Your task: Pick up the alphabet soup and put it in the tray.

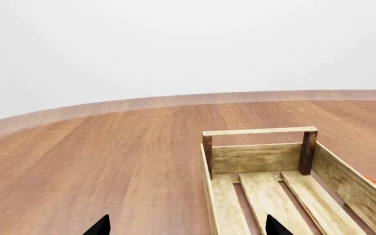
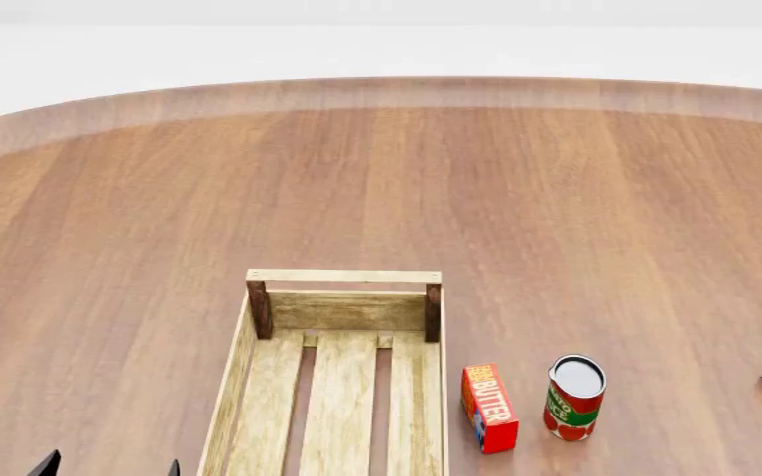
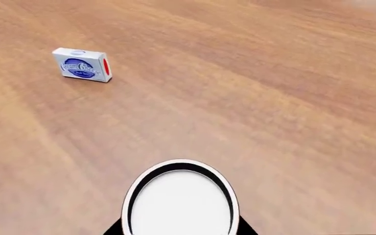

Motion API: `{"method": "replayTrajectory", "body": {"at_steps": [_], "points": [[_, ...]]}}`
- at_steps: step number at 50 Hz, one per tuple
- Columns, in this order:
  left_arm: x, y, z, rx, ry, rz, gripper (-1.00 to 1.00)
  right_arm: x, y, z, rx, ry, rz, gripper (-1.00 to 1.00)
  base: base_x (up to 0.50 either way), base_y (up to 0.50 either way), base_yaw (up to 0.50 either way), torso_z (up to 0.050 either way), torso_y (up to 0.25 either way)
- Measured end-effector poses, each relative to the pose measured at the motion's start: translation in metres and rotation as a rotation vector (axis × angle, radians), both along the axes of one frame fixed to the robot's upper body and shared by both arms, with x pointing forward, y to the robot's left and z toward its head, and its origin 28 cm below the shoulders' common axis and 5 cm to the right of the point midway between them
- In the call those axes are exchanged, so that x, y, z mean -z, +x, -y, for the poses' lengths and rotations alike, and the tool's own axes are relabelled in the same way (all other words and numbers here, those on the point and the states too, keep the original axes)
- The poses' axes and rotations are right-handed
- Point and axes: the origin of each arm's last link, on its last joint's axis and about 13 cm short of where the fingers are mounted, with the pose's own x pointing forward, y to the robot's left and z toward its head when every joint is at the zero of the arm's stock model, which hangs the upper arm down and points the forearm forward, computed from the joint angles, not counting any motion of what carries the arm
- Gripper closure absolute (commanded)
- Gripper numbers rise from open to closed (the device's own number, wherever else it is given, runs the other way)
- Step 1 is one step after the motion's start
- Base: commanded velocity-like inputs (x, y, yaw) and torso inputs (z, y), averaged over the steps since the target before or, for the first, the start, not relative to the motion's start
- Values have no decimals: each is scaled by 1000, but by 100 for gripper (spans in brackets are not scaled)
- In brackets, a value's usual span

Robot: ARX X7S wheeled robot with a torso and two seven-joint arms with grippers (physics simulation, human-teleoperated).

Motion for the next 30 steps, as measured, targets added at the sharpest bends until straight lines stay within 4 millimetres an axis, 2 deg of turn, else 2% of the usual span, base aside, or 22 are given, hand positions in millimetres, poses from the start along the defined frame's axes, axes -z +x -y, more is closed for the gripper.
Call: {"method": "replayTrajectory", "body": {"at_steps": [13,30], "points": [[0,-1,0,1,1,2,-100,-5,-5,-3,-9,5,30,100,0,0,0,0,0],[-1,-2,0,1,1,5,-100,-48,-10,-21,-131,-53,151,100,0,0,0,0,1]]}}
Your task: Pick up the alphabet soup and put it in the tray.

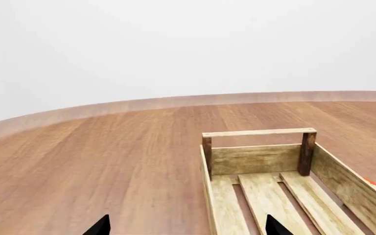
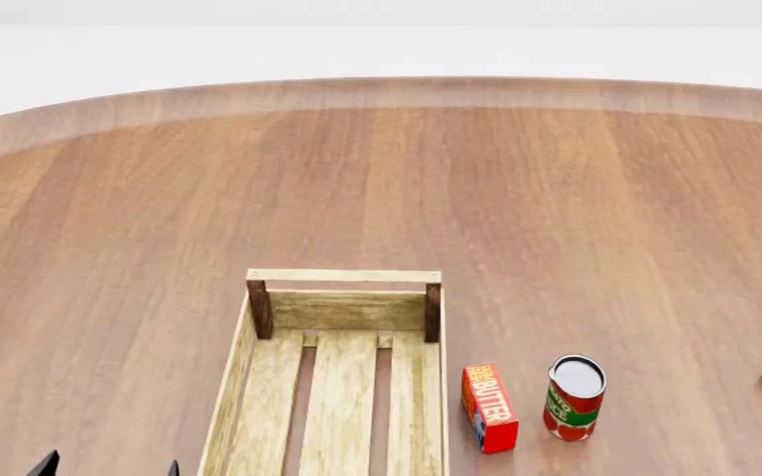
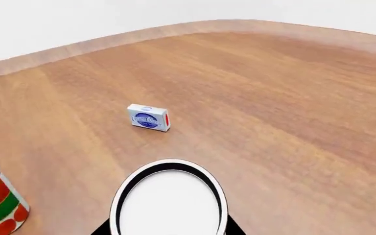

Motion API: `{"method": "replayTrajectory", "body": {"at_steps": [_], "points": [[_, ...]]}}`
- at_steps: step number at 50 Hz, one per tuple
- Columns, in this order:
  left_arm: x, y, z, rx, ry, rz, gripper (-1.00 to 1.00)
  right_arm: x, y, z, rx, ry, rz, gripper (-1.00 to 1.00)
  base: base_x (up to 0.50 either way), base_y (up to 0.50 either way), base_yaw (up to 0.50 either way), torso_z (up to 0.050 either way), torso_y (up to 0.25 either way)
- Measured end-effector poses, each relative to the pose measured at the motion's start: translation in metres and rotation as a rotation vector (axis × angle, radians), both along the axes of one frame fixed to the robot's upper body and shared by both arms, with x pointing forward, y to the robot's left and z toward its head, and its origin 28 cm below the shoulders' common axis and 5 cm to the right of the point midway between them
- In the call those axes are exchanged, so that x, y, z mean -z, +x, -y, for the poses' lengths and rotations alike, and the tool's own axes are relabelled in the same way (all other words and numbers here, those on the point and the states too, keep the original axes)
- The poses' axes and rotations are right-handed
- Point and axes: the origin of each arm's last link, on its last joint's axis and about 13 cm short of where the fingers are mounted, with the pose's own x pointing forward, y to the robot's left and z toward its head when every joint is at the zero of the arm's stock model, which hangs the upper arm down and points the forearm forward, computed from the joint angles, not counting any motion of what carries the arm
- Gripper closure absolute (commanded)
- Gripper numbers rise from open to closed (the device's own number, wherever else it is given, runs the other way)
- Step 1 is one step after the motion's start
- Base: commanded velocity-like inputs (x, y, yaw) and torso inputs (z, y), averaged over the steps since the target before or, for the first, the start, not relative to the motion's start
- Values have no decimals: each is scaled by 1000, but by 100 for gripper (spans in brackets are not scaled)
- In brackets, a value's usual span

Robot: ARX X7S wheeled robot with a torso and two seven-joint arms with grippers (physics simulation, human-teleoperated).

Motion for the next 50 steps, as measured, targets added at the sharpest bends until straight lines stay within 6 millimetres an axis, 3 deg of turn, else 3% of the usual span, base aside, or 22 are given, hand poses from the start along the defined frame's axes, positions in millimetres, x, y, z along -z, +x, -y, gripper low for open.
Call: {"method": "replayTrajectory", "body": {"at_steps": [22,50], "points": [[-1,0,-1,-1,-2,1,-100,-50,3,-35,-207,-72,138,100,0,0,0,0,0],[-2,0,-1,-4,1,6,-100,-77,25,-92,-481,-90,215,100,0,0,0,0,0]]}}
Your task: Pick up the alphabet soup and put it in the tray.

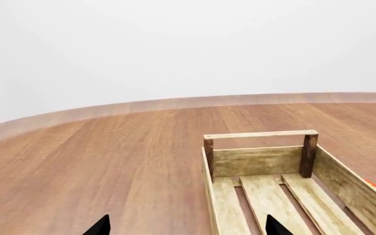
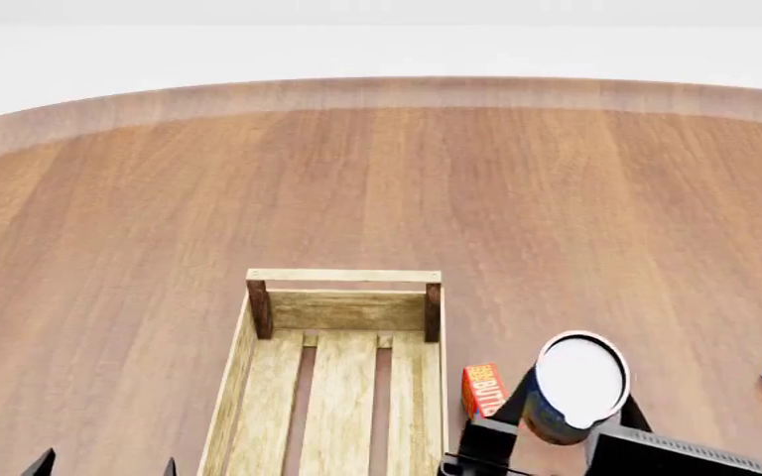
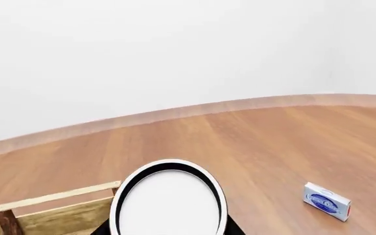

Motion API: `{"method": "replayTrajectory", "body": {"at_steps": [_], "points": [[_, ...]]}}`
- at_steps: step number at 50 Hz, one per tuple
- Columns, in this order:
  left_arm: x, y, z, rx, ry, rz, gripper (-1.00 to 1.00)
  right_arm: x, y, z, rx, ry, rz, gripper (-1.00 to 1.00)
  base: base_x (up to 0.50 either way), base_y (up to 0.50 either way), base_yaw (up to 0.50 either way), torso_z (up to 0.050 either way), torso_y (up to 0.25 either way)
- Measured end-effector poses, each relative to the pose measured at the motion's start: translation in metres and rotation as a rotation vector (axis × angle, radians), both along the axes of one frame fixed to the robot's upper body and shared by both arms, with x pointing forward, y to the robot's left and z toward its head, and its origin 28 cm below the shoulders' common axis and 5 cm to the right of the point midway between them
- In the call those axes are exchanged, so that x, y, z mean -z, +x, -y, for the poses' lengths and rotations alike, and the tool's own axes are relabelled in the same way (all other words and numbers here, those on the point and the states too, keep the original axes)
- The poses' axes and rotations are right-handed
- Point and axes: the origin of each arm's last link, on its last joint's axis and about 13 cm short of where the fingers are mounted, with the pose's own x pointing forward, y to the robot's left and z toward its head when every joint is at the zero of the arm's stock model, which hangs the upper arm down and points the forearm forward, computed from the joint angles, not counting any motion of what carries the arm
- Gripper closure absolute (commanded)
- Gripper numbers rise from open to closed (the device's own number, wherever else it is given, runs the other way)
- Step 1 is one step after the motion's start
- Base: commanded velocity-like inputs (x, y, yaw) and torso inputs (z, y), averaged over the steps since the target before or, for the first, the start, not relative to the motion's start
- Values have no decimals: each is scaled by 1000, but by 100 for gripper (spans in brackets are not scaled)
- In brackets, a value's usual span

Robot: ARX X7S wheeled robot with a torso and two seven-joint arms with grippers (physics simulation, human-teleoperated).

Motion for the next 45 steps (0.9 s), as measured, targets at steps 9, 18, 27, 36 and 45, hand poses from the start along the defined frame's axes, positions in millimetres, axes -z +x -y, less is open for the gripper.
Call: {"method": "replayTrajectory", "body": {"at_steps": [9,18,27,36,45], "points": [[0,0,0,0,0,0,-100,-8,11,-18,-79,-15,11,100,0,0,0,0,1],[0,0,-1,-1,-3,-1,-100,-12,24,-36,-155,-27,7,100,0,0,0,0,1],[-1,1,-1,-2,-4,0,-100,-12,36,-52,-233,-20,-13,100,0,0,0,0,0],[-1,1,-1,-2,-4,0,-100,-8,47,-66,-299,5,-49,100,0,0,0,0,1],[-1,1,-1,-3,-5,1,-100,0,60,-77,-335,16,-93,100,0,0,0,0,0]]}}
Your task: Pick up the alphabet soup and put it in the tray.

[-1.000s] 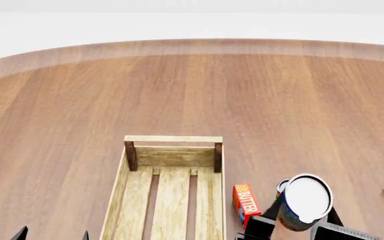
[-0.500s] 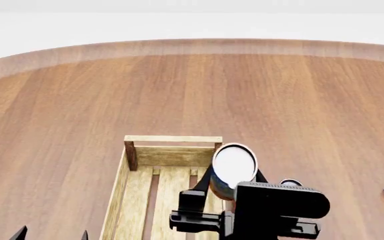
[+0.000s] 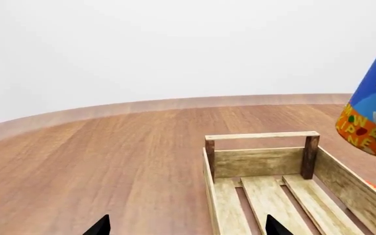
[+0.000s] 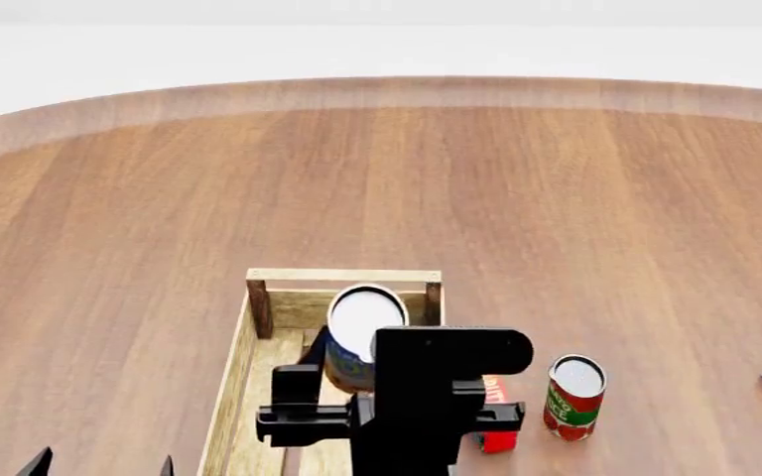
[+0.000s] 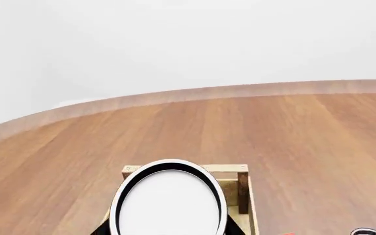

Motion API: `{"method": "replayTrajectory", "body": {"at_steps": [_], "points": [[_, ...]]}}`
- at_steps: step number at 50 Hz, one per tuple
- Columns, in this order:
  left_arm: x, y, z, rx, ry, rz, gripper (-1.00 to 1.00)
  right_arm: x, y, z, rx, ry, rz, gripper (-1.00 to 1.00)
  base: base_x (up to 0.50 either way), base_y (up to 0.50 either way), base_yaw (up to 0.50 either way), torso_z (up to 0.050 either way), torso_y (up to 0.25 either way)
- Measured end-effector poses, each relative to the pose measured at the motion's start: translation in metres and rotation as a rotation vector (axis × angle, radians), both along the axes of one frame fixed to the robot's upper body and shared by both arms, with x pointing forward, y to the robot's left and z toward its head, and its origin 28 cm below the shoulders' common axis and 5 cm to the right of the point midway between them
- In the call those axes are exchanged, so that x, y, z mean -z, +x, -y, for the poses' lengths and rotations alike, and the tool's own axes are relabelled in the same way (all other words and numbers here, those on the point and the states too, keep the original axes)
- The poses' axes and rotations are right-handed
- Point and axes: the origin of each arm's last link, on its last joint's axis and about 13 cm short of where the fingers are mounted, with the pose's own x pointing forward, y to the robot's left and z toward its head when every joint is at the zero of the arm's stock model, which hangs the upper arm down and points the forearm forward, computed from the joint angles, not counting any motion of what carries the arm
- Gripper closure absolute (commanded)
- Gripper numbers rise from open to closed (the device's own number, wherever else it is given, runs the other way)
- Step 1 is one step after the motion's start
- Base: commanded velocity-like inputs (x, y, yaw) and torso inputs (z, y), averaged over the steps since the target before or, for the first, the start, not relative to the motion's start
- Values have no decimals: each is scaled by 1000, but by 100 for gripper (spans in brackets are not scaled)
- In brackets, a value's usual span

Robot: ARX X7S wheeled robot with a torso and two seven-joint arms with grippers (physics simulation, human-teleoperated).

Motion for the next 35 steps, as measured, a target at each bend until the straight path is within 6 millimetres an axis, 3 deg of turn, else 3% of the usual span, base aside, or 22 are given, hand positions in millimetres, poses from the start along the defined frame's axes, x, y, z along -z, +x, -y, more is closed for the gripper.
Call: {"method": "replayTrajectory", "body": {"at_steps": [20,35], "points": [[0,0,0,-1,-3,-2,-100,32,36,-17,-34,-41,-130,100,0,0,0,1,1],[0,0,-1,0,-6,-1,-100,53,49,-31,-71,-102,-201,100,0,0,0,0,1]]}}
